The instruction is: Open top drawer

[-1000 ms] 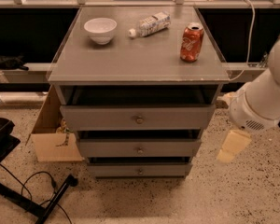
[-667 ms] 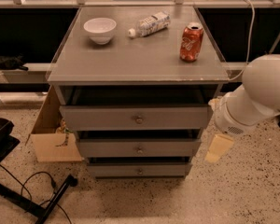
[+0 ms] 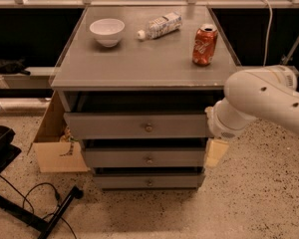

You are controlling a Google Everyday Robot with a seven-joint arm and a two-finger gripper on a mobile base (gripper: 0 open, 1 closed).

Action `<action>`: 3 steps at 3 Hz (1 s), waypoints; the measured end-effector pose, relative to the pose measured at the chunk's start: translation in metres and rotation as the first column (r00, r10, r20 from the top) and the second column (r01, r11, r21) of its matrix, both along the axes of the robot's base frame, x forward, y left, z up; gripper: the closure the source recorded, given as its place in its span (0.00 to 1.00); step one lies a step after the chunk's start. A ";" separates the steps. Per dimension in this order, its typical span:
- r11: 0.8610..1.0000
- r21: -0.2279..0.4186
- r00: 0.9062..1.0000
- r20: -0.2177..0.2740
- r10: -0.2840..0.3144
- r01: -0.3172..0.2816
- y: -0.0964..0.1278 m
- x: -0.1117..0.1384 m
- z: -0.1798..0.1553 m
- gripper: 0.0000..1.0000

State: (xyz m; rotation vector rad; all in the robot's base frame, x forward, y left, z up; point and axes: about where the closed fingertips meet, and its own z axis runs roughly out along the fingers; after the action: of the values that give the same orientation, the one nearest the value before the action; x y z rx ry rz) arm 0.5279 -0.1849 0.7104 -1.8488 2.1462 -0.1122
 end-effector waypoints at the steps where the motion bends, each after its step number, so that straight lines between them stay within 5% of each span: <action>1: 0.998 -0.041 0.999 -0.030 0.044 -0.045 0.010 0.037 -0.028 0.00; 3: 0.995 -0.072 0.995 -0.074 0.065 -0.070 0.024 0.077 -0.060 0.00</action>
Offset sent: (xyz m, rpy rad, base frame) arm 0.0866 0.0256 -0.0605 -0.0781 0.0666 0.0800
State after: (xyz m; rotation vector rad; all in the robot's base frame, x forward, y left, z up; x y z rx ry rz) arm 0.6051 -0.1607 0.6500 -1.9940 2.1512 -0.1136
